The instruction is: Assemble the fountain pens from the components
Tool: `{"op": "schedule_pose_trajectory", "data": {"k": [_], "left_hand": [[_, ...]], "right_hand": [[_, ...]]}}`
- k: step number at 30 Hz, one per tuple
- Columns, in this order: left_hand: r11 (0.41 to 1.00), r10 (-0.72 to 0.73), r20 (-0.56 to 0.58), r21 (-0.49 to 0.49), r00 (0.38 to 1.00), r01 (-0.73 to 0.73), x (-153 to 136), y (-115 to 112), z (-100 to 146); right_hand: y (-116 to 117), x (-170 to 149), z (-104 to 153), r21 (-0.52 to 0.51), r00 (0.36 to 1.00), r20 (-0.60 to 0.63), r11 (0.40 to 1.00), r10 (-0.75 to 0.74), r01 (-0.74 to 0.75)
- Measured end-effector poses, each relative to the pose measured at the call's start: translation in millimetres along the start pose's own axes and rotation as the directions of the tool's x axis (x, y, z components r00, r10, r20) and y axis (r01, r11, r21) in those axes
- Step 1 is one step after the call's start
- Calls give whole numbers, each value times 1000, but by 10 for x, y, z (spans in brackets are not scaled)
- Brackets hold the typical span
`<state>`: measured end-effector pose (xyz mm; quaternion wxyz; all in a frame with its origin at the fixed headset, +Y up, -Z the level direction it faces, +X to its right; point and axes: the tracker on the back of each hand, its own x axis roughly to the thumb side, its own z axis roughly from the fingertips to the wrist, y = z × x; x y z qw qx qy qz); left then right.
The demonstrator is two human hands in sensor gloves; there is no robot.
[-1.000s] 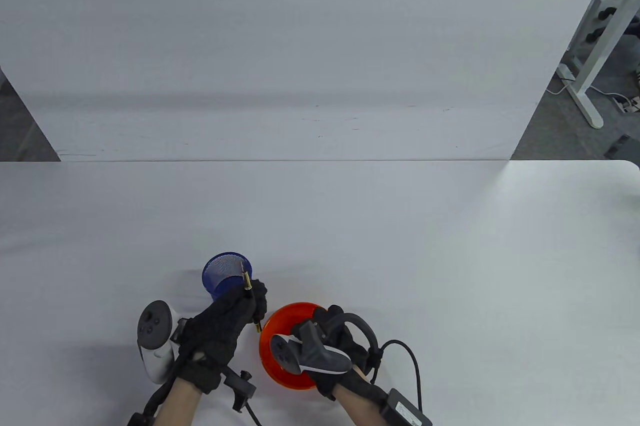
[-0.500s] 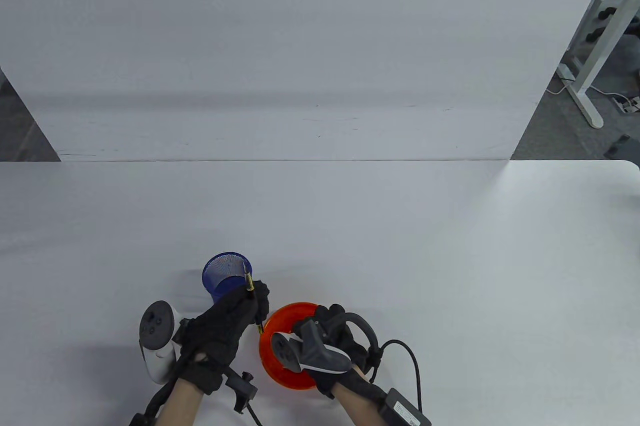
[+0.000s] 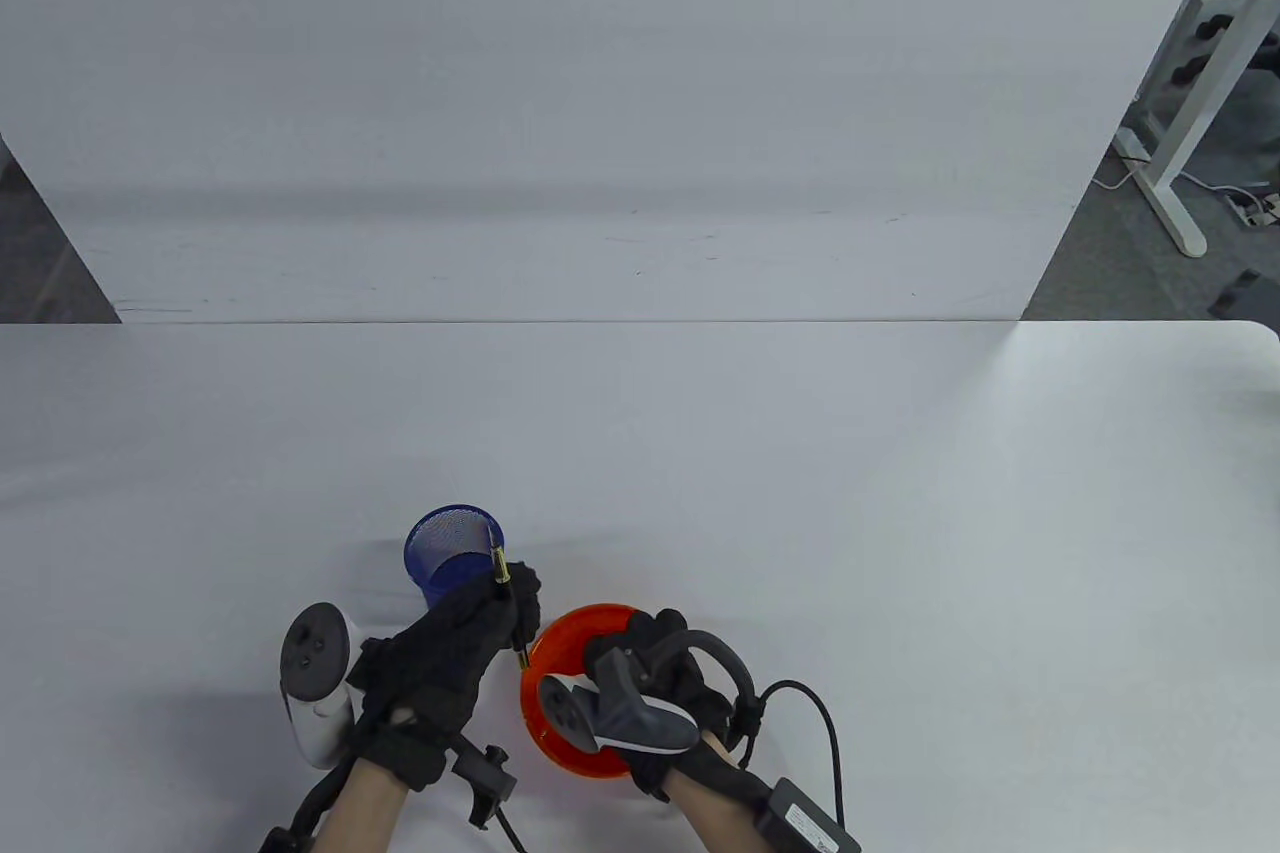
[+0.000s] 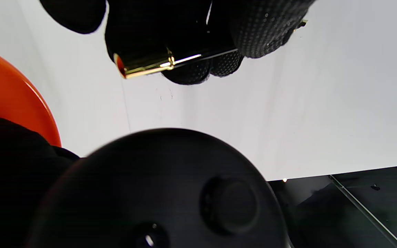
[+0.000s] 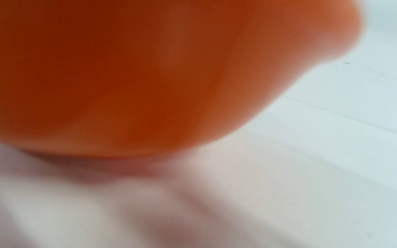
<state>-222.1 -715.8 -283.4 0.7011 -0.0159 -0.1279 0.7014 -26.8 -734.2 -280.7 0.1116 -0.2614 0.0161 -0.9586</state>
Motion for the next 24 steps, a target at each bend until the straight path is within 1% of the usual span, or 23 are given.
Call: {"op": "schedule_pose_trajectory", "data": {"k": [3, 5, 7, 8, 10, 11, 12, 13, 14, 15, 16, 18, 20, 22, 23, 24], "left_hand": [[1000, -19, 0, -7, 1000, 19, 1, -6, 3], [999, -33, 4, -12, 999, 33, 16, -9, 7], [998, -63, 13, -14, 998, 64, 39, -21, 11], [995, -101, 26, -17, 995, 102, 57, -38, 14], [984, -174, 45, -19, 984, 175, 82, -72, 21], [974, -223, 61, -18, 973, 224, 99, -99, 27], [962, -271, 73, -19, 960, 273, 113, -125, 30], [952, -303, 82, -22, 949, 306, 123, -144, 33], [935, -349, 95, -29, 932, 353, 138, -173, 36], [919, -389, 106, -30, 915, 394, 151, -198, 45], [907, -416, 115, -24, 902, 421, 158, -214, 49], [886, -459, 123, -16, 880, 464, 166, -238, 59], [865, -496, 128, -10, 859, 501, 166, -255, 61], [842, -534, 128, -11, 836, 540, 162, -272, 65], [827, -557, 133, -9, 820, 562, 162, -283, 69], [819, -568, 136, -8, 812, 574, 162, -290, 70]], "right_hand": [[-78, -59, 48, -30, 999, 6, 998, -53, 53], [-179, -137, 117, -105, 996, -3, 991, -86, 85], [-275, -238, 204, -175, 988, -1, 973, -152, 150], [-343, -335, 283, -235, 974, 9, 946, -227, 222], [-404, -479, 398, -289, 941, 1, 901, -337, 323], [-430, -584, 481, -310, 911, 0, 866, -412, 392], [-432, -701, 543, -334, 867, 5, 817, -498, 471], [-428, -769, 573, -346, 835, 7, 782, -550, 518], [-413, -897, 601, -357, 756, 19, 702, -654, 616], [-360, -1033, 601, -359, 638, 45, 583, -769, 729], [-323, -1095, 600, -363, 557, 65, 500, -828, 786], [-192, -1223, 592, -338, 287, 132, 229, -949, 913], [-98, -1292, 580, -294, 72, 166, 20, -983, 956], [-49, -1330, 577, -280, -40, 201, -96, -979, 955], [-37, -1342, 577, -276, -80, 214, -139, -974, 951], [-37, -1347, 578, -273, -100, 224, -161, -970, 948]]}}
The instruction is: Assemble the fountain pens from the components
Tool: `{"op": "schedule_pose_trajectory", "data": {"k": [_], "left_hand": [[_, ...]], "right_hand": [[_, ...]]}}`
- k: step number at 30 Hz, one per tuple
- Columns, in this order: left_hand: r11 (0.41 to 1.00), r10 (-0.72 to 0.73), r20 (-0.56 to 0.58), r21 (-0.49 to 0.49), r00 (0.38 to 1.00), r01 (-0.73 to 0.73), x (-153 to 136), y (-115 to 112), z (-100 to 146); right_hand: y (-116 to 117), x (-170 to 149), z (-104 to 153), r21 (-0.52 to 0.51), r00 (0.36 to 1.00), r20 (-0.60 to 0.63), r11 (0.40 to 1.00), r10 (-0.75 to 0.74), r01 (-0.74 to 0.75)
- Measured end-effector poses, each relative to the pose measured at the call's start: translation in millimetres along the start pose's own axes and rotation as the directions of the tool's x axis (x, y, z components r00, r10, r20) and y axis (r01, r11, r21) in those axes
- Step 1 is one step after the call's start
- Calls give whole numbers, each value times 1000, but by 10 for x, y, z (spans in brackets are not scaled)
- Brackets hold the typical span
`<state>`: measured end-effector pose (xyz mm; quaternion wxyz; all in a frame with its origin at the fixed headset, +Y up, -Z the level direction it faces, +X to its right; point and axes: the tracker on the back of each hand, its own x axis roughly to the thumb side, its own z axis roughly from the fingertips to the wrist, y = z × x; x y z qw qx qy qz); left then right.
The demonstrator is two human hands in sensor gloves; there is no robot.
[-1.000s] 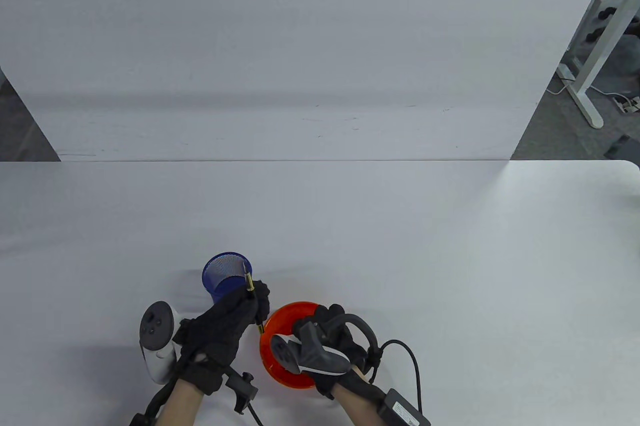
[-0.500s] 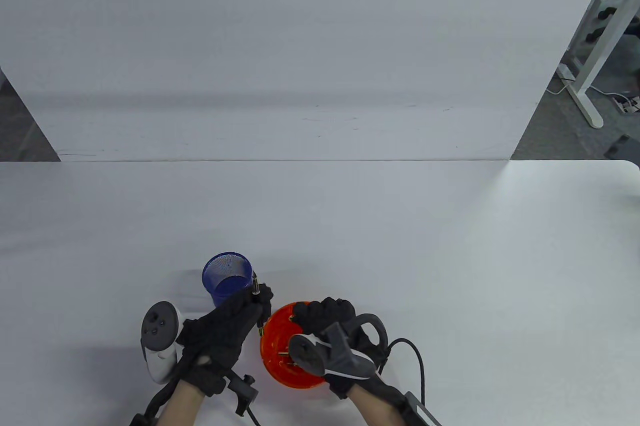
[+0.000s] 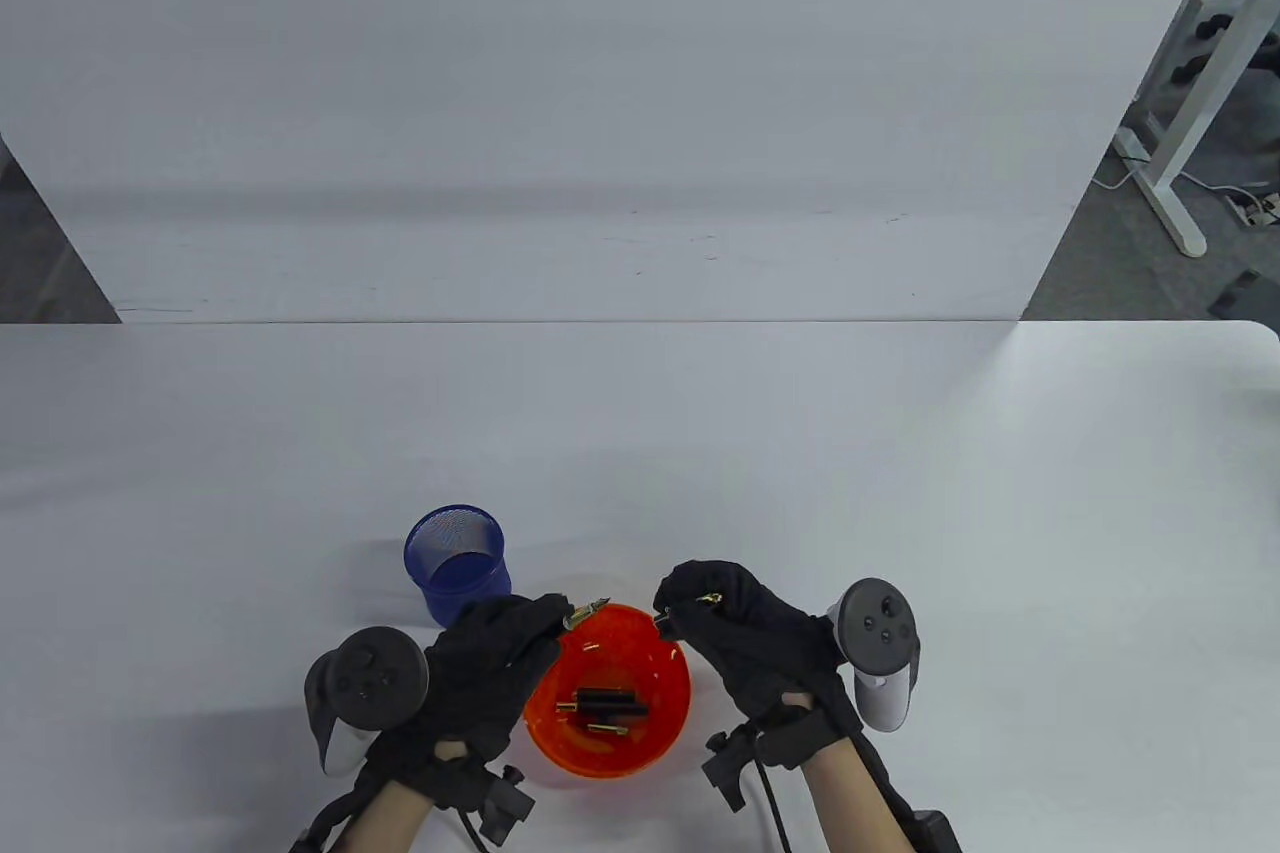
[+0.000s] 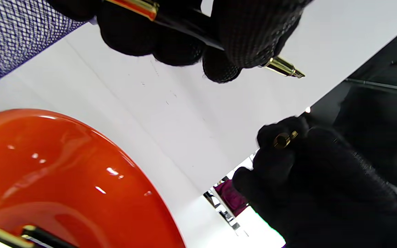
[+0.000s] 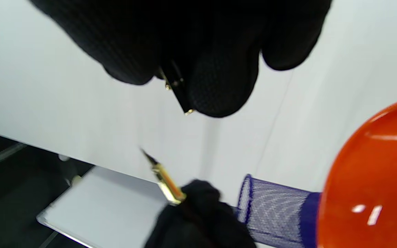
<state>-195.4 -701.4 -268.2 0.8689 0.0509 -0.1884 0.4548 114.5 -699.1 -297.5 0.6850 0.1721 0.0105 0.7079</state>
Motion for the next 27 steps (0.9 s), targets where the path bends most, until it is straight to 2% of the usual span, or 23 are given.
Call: {"op": "schedule_pose_trajectory", "data": {"k": [4, 16, 22, 27], "left_hand": [[997, -71, 18, -17, 997, 71, 43, -34, -3], [993, -101, 70, -54, 992, 105, 108, -96, 1], [994, -107, 143, -18, 984, 110, 208, -123, 31], [992, -123, 165, 38, 979, 118, 246, -120, 62]], "right_hand": [[12, 10, -3, 26, 995, 17, 995, -96, 96], [211, 4, -2, 85, 999, 24, 996, -34, 32], [368, -47, 4, 145, 1000, 9, 989, -26, 24], [381, -89, 7, 122, 1000, 8, 992, -27, 26]]}}
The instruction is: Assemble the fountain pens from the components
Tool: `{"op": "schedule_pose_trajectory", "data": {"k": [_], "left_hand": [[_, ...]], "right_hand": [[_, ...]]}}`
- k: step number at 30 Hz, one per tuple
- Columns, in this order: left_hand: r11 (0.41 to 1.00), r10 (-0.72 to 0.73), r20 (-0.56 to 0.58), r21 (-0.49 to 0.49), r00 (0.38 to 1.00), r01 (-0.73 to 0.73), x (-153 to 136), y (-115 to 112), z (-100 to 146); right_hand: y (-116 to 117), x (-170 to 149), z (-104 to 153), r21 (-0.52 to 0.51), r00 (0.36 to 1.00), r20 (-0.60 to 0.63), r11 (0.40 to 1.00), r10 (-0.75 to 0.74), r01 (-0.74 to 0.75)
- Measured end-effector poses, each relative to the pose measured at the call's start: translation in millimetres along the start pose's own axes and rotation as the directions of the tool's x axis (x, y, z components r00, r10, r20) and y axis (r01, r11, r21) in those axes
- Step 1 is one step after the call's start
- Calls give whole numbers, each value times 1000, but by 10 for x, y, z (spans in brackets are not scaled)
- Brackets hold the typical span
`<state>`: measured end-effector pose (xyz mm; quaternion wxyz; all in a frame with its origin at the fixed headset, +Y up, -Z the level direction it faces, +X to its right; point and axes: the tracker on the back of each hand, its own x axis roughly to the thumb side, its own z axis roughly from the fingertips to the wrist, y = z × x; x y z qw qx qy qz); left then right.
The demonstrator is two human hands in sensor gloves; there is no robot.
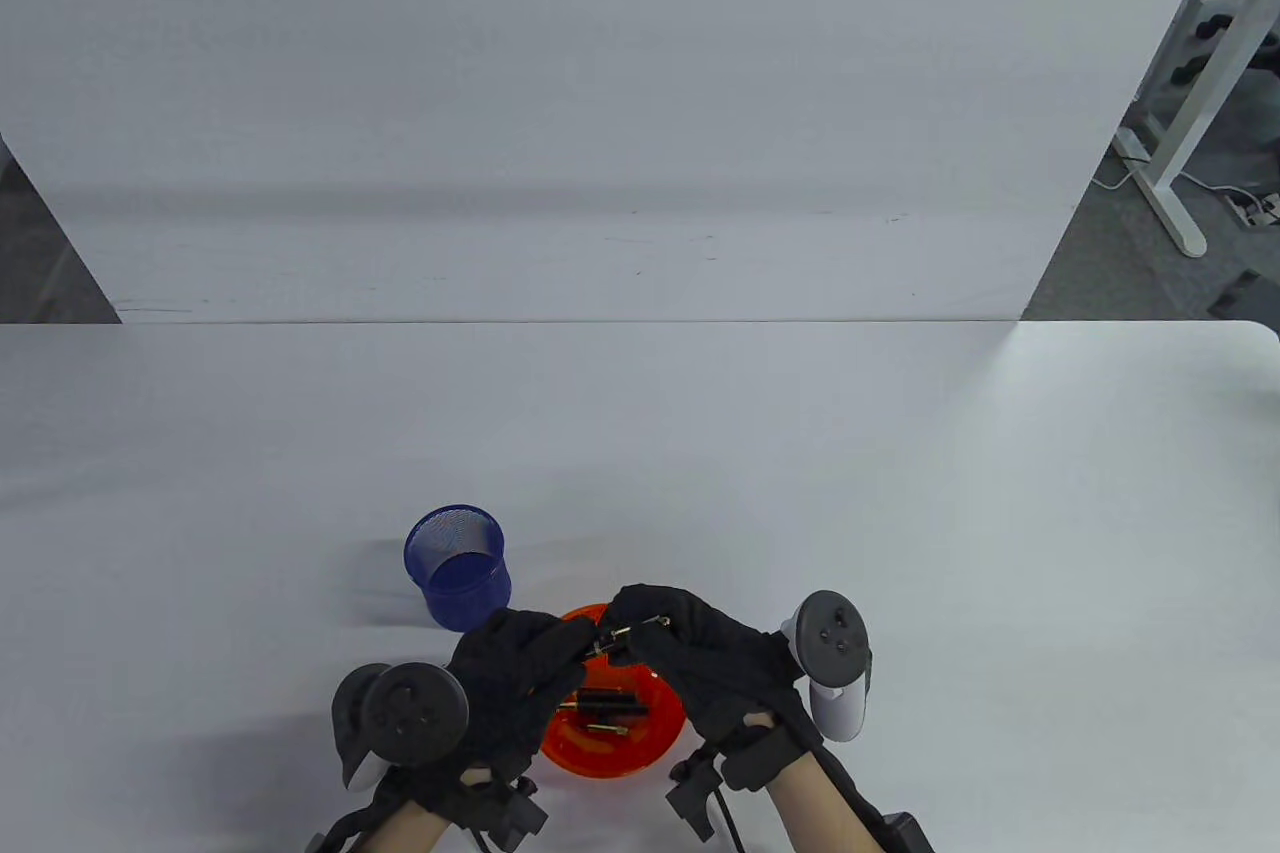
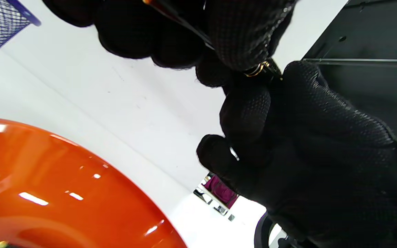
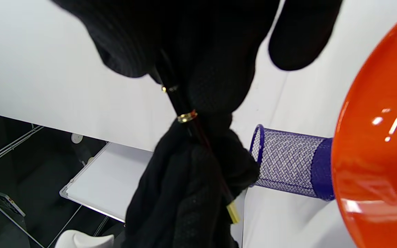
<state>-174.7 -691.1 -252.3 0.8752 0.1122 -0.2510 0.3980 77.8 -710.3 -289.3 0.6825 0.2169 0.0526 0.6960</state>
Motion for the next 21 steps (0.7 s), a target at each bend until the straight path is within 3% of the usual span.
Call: {"op": "schedule_pose_trajectory", "data": {"k": [5, 9, 12, 17, 21], "left_hand": [[997, -22, 14, 72, 1000, 21, 58, 13, 24], [997, -61, -7, 53, 998, 61, 49, 11, 13], [989, -145, -28, -5, 989, 145, 69, -4, -2], [955, -295, -54, -1, 954, 296, 182, -20, 2], [961, -275, -74, 8, 959, 276, 133, 20, -16]], "right_hand": [[54, 9, 17, -61, 999, 34, 998, 6, -4], [70, -11, 28, -85, 999, 28, 996, 29, -27], [67, -7, 30, -87, 996, 36, 993, 78, -75], [140, 67, 51, -100, 987, 54, 985, 149, -143], [153, 129, 34, -45, 984, 59, 985, 169, -167]]}}
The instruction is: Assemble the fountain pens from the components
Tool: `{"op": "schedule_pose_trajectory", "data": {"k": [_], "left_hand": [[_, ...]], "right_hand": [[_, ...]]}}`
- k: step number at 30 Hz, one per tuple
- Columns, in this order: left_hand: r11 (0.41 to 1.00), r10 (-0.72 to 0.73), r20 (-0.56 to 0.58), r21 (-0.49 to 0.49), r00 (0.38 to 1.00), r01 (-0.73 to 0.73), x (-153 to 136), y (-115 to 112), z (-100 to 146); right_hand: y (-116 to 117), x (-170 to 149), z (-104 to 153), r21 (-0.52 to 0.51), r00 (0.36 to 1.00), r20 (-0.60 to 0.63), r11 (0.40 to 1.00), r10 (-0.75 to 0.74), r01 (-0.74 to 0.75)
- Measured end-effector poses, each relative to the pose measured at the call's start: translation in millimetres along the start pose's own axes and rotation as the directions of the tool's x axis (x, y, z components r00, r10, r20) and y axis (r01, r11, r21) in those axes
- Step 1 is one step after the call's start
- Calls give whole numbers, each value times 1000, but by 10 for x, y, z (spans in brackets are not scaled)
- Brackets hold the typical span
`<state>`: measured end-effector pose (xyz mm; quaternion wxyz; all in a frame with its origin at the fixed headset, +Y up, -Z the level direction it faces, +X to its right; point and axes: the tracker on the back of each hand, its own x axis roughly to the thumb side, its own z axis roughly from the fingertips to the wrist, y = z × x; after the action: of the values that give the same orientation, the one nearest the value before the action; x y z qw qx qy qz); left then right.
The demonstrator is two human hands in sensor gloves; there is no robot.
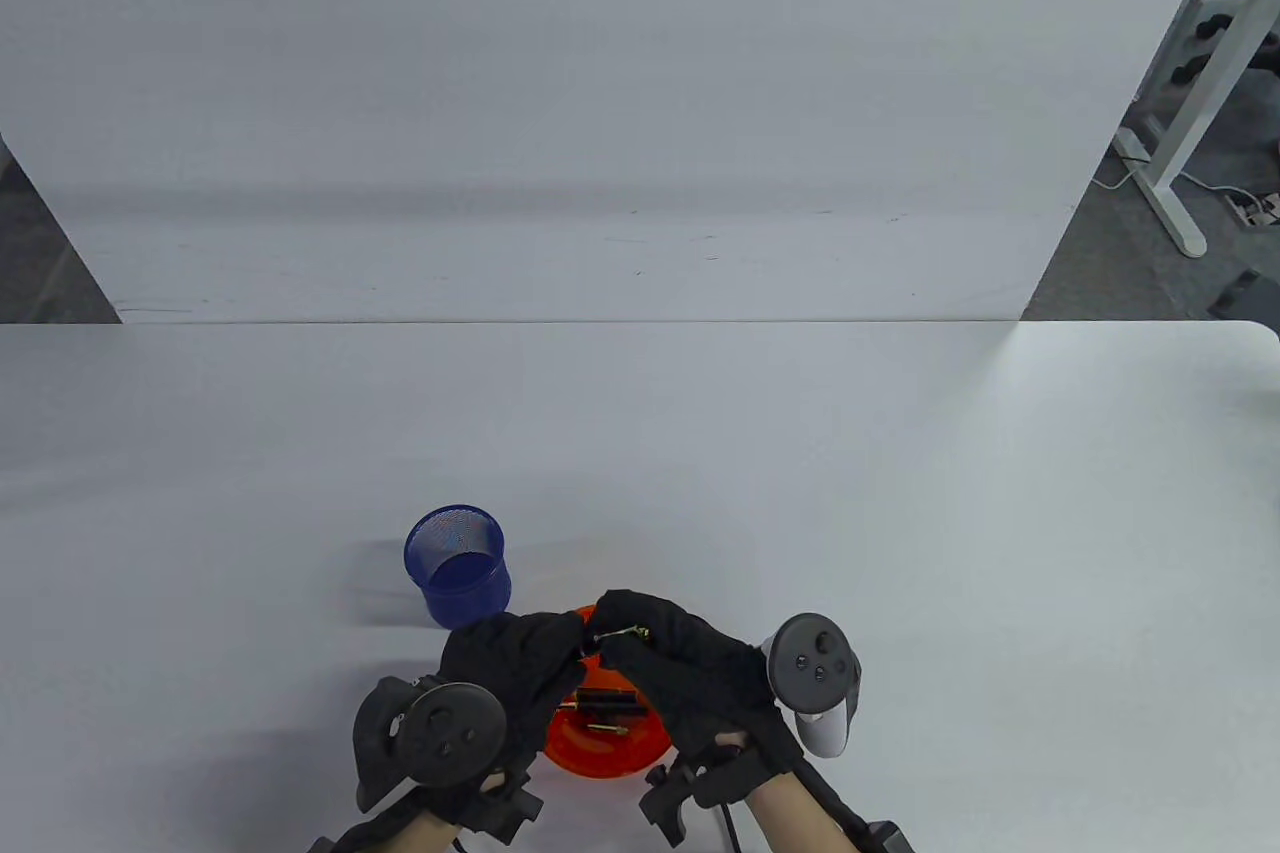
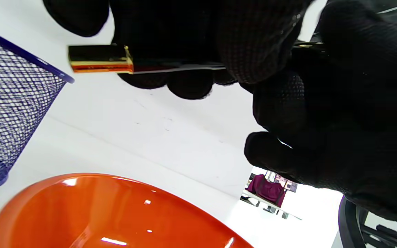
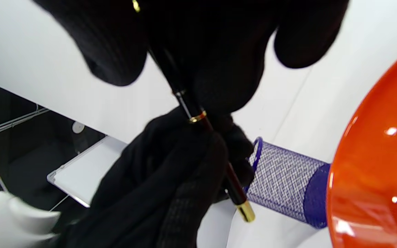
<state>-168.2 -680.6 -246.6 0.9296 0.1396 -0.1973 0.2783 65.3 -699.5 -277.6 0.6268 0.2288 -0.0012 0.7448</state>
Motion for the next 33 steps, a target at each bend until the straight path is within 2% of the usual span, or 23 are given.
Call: {"op": "schedule_pose_trajectory", "data": {"k": [4, 8, 13, 18, 23, 28, 33], "left_hand": [[997, 71, -102, 33, 992, -68, -152, 191, -56], [980, 143, -177, 163, 974, -114, -353, 474, -185], [986, 17, -271, 166, 962, 29, -574, 639, -441], [983, -133, -349, 70, 928, 167, -712, 498, -610], [965, -238, -404, 5, 883, 262, -780, 307, -654], [929, -357, -399, -58, 845, 365, -747, 175, -648], [894, -439, -394, -101, 808, 437, -690, 140, -660]], "right_hand": [[-204, 39, -1, -61, 995, -32, 994, 90, -92], [-487, -6, 20, -174, 993, -83, 980, 81, -94], [-685, -66, 37, -224, 994, -98, 974, -43, 20], [-755, -81, 38, -235, 994, -104, 972, -38, 12], [-781, -61, 40, -237, 995, -90, 971, -54, 32], [-792, -26, 41, -229, 996, -82, 973, -39, 19], [-792, -31, 39, -216, 997, -73, 976, -38, 21]]}}
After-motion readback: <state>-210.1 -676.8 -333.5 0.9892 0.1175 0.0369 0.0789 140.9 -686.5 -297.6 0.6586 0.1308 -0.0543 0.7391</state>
